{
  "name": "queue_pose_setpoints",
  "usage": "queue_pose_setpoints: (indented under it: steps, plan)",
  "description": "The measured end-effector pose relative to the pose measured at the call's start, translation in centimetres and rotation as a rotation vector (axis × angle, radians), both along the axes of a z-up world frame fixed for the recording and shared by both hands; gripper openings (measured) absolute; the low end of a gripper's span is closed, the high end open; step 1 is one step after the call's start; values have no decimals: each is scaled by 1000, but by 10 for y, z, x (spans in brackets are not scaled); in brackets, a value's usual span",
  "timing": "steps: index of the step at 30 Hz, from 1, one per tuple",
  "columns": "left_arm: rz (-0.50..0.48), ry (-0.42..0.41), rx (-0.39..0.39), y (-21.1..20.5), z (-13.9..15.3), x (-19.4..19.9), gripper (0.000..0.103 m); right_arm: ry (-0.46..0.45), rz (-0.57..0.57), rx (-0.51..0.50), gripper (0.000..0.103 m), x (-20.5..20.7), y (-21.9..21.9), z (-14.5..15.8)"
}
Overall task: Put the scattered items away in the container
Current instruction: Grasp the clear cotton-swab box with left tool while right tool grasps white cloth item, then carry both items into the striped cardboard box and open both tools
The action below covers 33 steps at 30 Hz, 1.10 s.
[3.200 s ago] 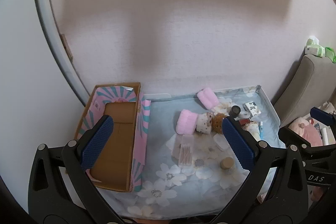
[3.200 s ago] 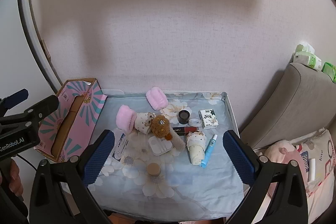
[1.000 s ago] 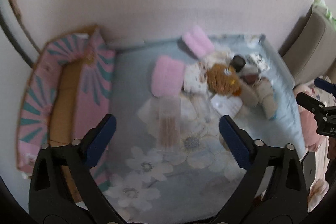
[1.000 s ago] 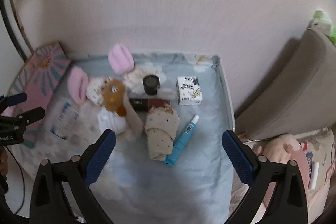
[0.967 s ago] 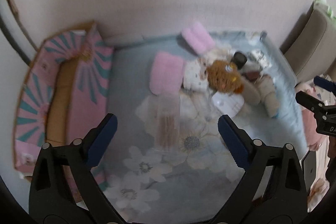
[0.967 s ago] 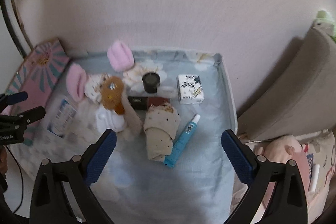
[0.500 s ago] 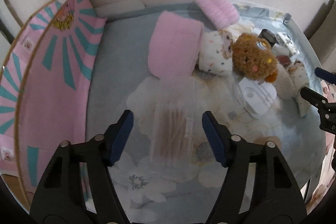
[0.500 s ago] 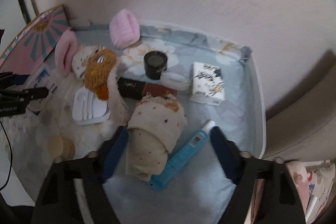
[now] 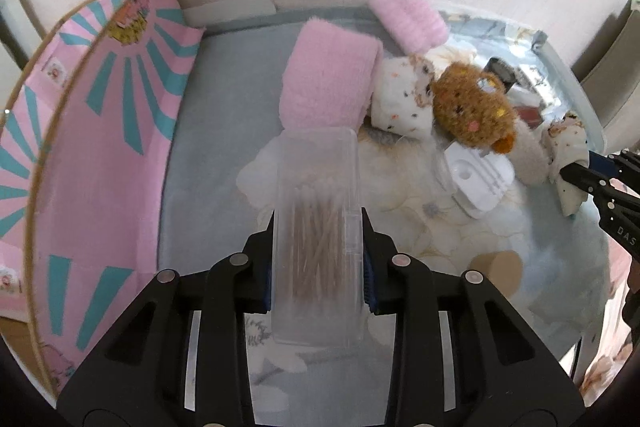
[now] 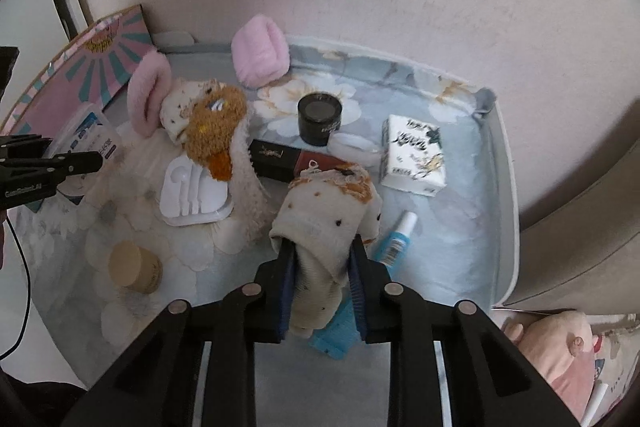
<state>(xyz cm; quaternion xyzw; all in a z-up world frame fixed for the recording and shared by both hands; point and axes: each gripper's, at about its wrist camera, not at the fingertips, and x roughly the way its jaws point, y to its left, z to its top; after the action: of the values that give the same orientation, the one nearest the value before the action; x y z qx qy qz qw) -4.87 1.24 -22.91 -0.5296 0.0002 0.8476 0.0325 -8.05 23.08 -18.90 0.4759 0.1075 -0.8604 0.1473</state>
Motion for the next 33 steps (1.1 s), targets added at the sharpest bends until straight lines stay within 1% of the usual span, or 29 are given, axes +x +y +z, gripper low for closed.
queue_pose_setpoints:
  steps: [3, 6, 11, 16, 21, 23, 25, 27, 30, 33]
  plan:
    - [-1, 16, 19, -5, 18, 5, 29, 20, -8, -6, 23, 3, 0, 15]
    - [-6, 45, 30, -11, 41, 13, 29, 42, -12, -20, 23, 4, -2, 35]
    - [-3, 104, 61, -29, 89, 21, 29, 98, 9, -33, 23, 10, -17, 79]
    - [22, 168, 74, -59, 136, 26, 29, 170, 61, -58, 23, 6, -50, 128]
    - [71, 214, 69, -100, 170, 30, 29, 216, 124, -108, 23, -6, -94, 164]
    - [93, 224, 62, -117, 178, 30, 29, 227, 152, -119, 23, -10, -113, 173]
    - [115, 231, 56, -135, 182, 30, 29, 237, 195, -126, 23, -17, -142, 182]
    - [138, 238, 50, -152, 182, 30, 29, 228, 238, -129, 23, -22, -169, 186]
    - [178, 230, 37, -178, 176, 29, 29, 195, 299, -131, 23, -30, -208, 185]
    - [201, 197, 52, -202, 162, 27, 29, 149, 361, -157, 23, -37, -250, 178]
